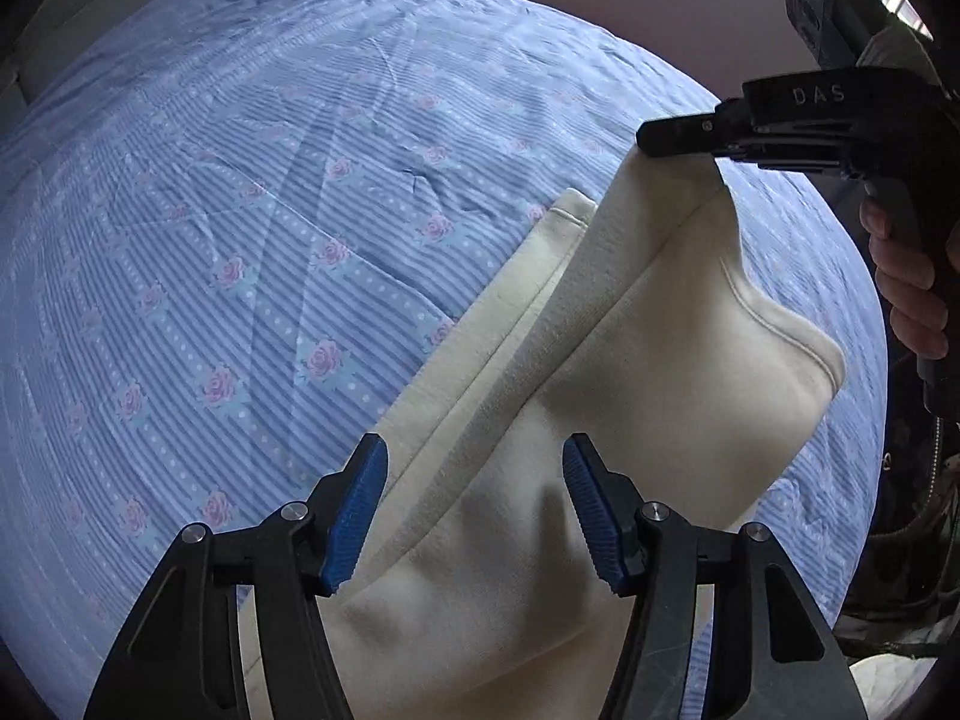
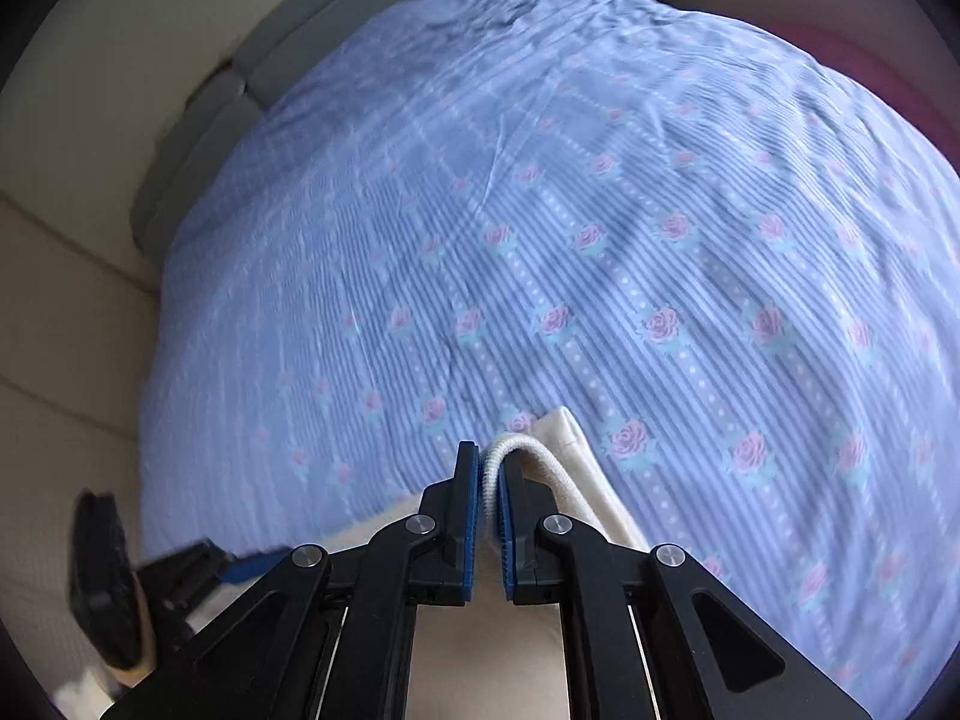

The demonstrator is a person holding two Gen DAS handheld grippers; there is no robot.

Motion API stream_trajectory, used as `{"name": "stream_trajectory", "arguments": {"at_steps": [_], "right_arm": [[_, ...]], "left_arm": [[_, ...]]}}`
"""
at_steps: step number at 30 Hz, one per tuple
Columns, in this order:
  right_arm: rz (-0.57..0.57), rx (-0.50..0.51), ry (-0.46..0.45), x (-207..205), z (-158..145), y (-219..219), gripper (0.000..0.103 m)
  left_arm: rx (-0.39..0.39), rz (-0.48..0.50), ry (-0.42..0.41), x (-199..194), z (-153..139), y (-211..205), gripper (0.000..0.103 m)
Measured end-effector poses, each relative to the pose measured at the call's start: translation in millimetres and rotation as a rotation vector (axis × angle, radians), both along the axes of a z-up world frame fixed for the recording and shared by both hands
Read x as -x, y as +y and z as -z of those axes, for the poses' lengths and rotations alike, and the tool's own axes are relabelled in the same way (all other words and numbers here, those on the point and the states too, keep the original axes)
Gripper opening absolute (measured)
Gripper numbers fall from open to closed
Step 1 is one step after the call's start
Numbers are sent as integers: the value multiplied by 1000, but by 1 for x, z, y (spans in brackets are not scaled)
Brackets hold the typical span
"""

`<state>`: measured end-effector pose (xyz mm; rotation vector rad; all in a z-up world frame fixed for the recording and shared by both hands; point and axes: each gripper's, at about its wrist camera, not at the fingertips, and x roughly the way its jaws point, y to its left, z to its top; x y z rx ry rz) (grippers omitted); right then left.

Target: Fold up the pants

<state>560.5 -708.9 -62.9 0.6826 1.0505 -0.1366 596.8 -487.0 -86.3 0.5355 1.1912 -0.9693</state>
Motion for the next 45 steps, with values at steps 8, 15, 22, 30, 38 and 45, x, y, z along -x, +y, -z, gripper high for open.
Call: {"name": "stream_trajectory", "arguments": {"at_steps": [8,15,22,30,38,45], "right_arm": [[-96,91,7,15,3,-15,57],[-285,105,32,18,25,3,55],[-311,82,72,9,51,9,49],[-302,92,62,19,42,15,10],[-194,107,-79,23,-16,-1,9],[-167,130,-89,12,-21,1,8]], "left_arm": [[28,-31,-35,-7,-11,17,60],[11,25,-67,4,-13,23,60],[-24,39,-59,6,-3,29,59],[-47,73,-24,7,12,24,56],[-41,59,12,-2,22,19,56],[-55,16,76,-21,34,23,27]]}}
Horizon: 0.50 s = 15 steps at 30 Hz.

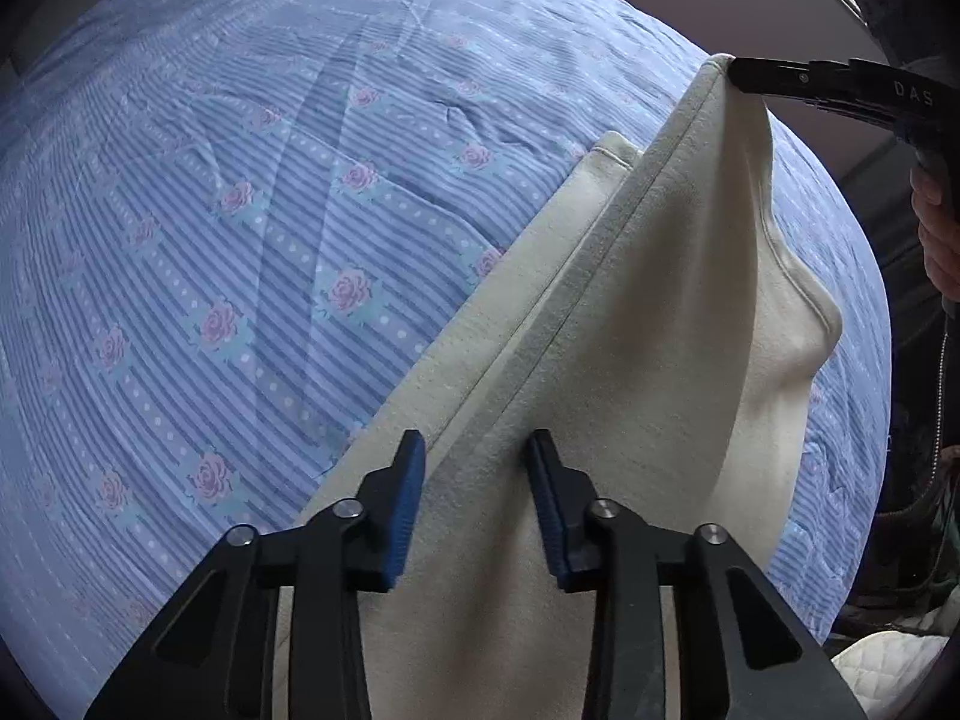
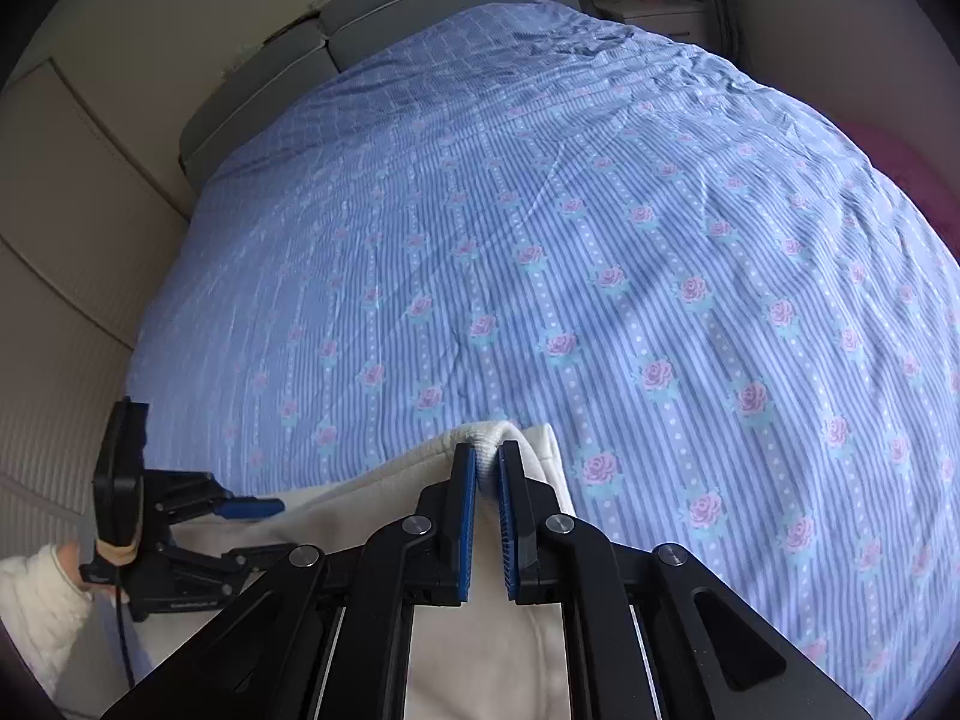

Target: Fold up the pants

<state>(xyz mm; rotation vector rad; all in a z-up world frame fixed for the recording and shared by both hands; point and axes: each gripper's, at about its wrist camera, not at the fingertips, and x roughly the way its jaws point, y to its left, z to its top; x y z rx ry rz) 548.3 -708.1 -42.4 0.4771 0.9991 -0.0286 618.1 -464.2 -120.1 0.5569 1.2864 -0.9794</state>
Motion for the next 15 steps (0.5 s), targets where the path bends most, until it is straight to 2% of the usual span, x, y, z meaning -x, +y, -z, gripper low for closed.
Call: {"name": "stream_trajectory", "arguments": {"at_steps": [1,2,5,7,9,11,12,13,14,15], "right_arm": [[5,2,0,0,0,-1,8],[5,3,-2,-1,0,-1,8],[18,20,2,-7,0,-3,8],[40,25,7,-15,2,-8,8],[40,14,28,-27,13,-12,9],[44,12,67,-33,21,-14,11],[69,49,83,-30,21,-15,12],[75,77,86,-25,18,-16,17],[81,112,89,-19,13,-17,30],[87,143,87,-8,6,-17,36]], "left_arm": [[-3,-2,-4,-1,-1,1,14],[-4,4,-22,0,-3,1,9],[15,-8,-134,0,-26,3,8],[15,-31,-152,-13,-34,0,8],[-42,-44,-115,-23,-22,-8,9],[-118,-20,-140,-18,-7,-17,9],[-137,-5,-154,-14,-4,-20,9],[-136,-1,-174,-9,-4,-21,10],[-117,-13,-191,-6,-8,-21,14],[-84,-33,-199,-4,-16,-18,16]]}}
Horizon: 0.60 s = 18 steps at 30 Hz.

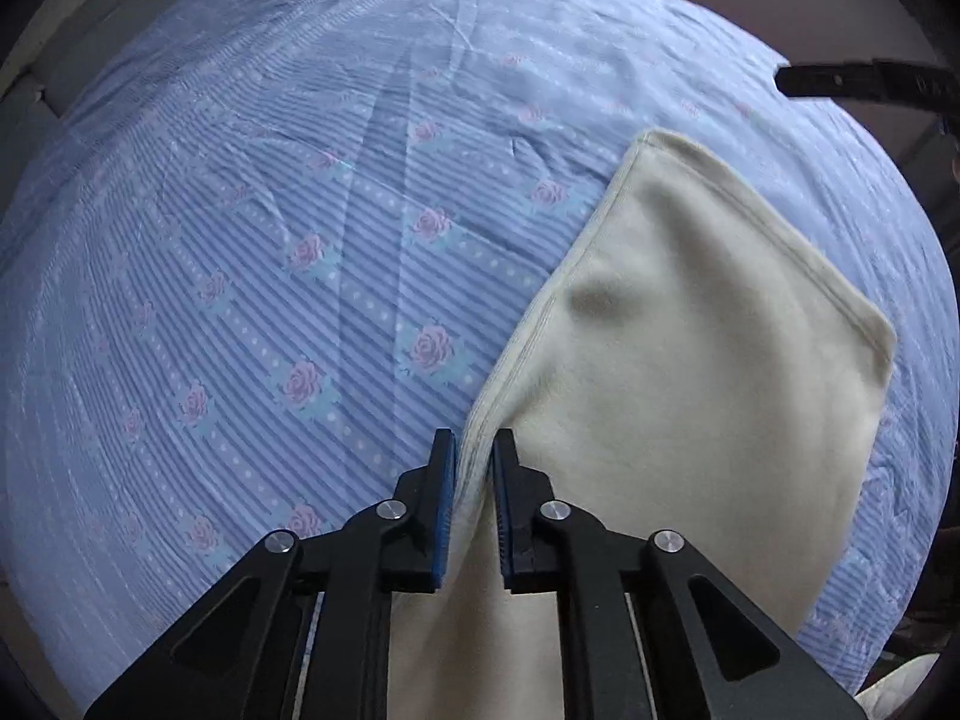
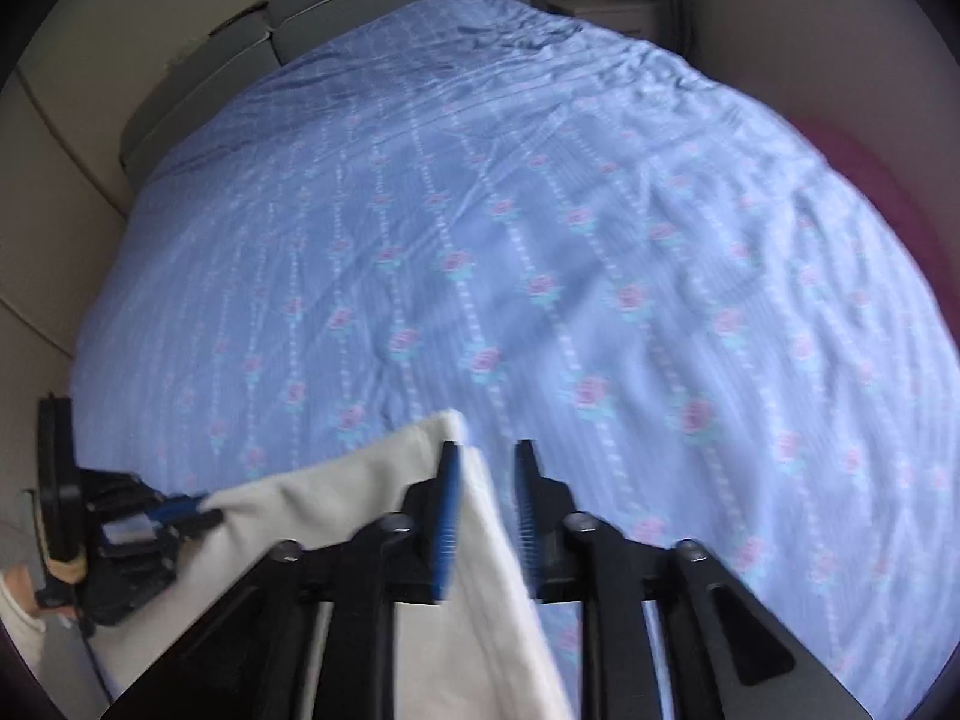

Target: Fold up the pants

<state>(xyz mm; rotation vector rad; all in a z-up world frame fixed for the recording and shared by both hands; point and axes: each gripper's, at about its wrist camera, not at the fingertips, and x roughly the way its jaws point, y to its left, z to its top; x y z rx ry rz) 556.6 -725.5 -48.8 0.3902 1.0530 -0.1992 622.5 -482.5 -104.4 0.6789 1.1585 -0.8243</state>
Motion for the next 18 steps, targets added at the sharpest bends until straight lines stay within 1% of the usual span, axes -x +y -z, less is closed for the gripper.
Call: {"name": "stream_trajectory", "arguments": {"at_steps": [1,2,3,5,7,8,9,11,13,15,18], "right_arm": [[-3,19,-14,13,-7,0,41],[-5,39,-23,24,-12,0,41],[0,73,-19,40,-17,3,41],[-1,93,-27,66,-24,10,41],[-21,97,-27,92,-29,27,41],[-34,93,-27,105,-31,39,41],[-44,81,-29,115,-33,48,42],[-81,67,-30,132,-35,75,48],[-130,70,-32,147,-40,108,52],[-180,54,-30,157,-43,141,52],[-241,18,-14,167,-46,190,52]], "left_arm": [[48,-24,-6,3,-10,4,19],[112,-55,-14,7,-24,11,26],[158,-80,-27,13,-35,17,31],[238,-138,-70,34,-59,34,42],[306,-199,-80,57,-75,51,49],[323,-226,-84,72,-80,63,49],[333,-249,-87,89,-83,75,49],[340,-313,-82,120,-86,103,49],[322,-380,-75,145,-85,131,49],[306,-466,-58,165,-85,167,49],[310,-601,-17,187,-87,229,51]]}}
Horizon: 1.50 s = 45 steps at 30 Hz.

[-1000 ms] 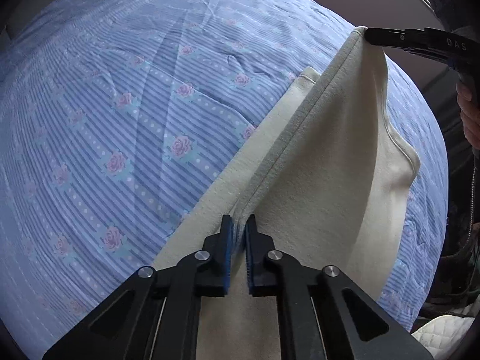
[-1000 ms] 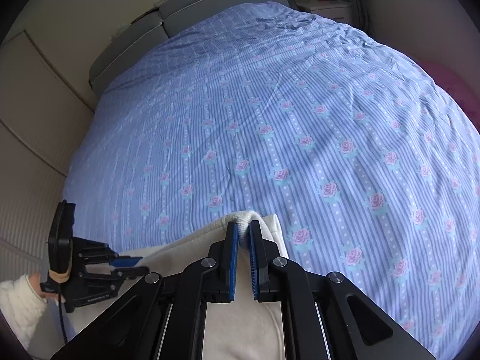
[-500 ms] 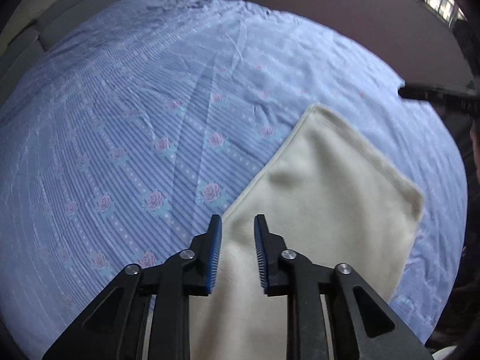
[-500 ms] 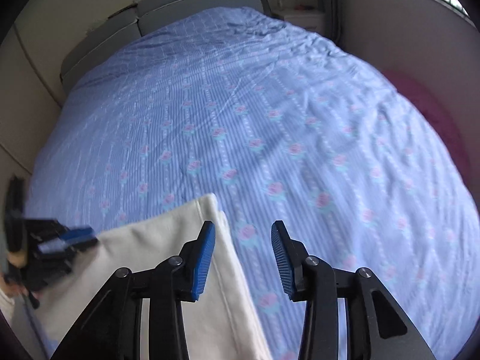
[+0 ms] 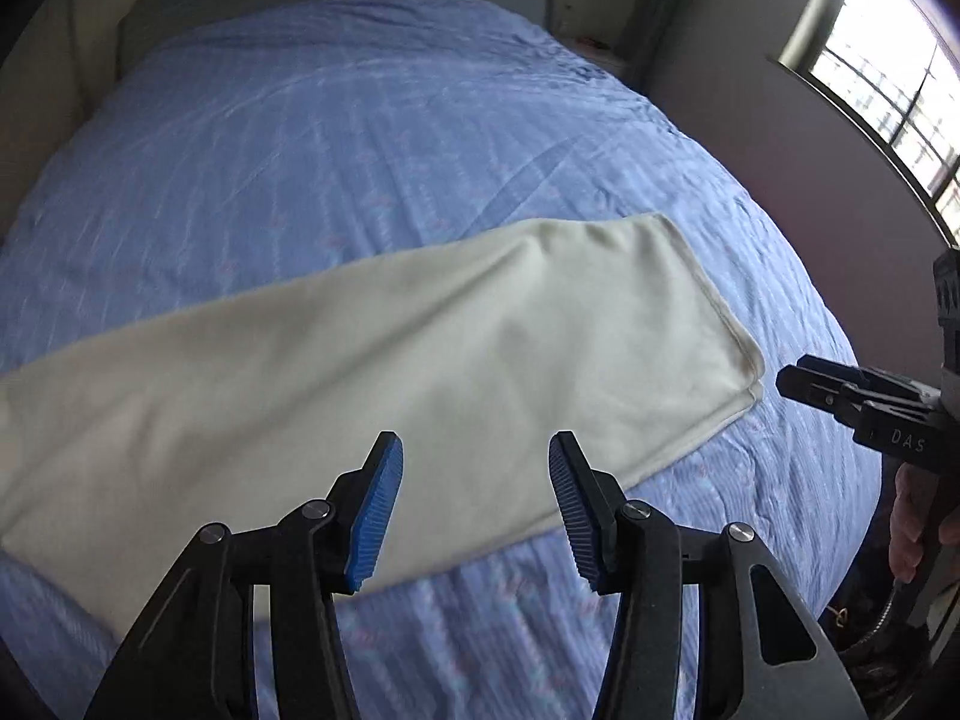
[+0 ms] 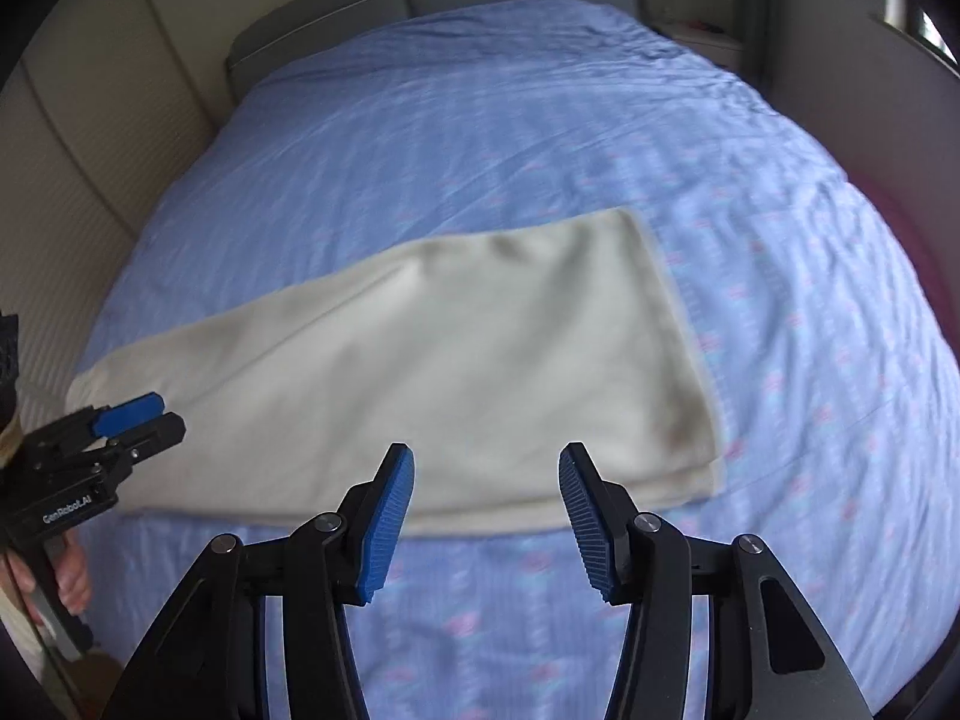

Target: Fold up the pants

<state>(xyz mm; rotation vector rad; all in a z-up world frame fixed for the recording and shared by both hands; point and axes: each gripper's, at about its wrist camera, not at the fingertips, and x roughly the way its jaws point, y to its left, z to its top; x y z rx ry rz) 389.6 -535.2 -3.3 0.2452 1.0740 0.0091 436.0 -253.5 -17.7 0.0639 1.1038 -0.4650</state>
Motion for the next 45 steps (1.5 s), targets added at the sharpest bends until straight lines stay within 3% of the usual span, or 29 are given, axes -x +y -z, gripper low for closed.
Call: {"name": "stream_trajectory", "arguments": {"at_steps": [7,12,16,20,25,29,34,45], "right_arm": [[-96,-103,81,8,10,146,52],[-190,-161,124,6,9,276,52],[-261,-171,122,-3,2,368,52],[-299,-165,116,-21,-2,450,52],[-282,-170,113,-48,-2,509,52],[-283,-169,134,-68,0,537,52],[-289,-154,171,-90,10,560,52],[-237,-181,205,-134,37,589,52]], "left_arm": [[-77,-210,-34,30,-22,168,52],[-107,-340,-64,46,-39,304,55],[-123,-366,-94,42,-43,393,56],[-101,-328,-101,22,-39,461,56],[-81,-245,-75,-29,-18,509,52],[-30,-237,-29,-75,-1,529,46],[31,-201,19,-123,23,535,45],[39,-216,106,-195,73,548,42]]}}
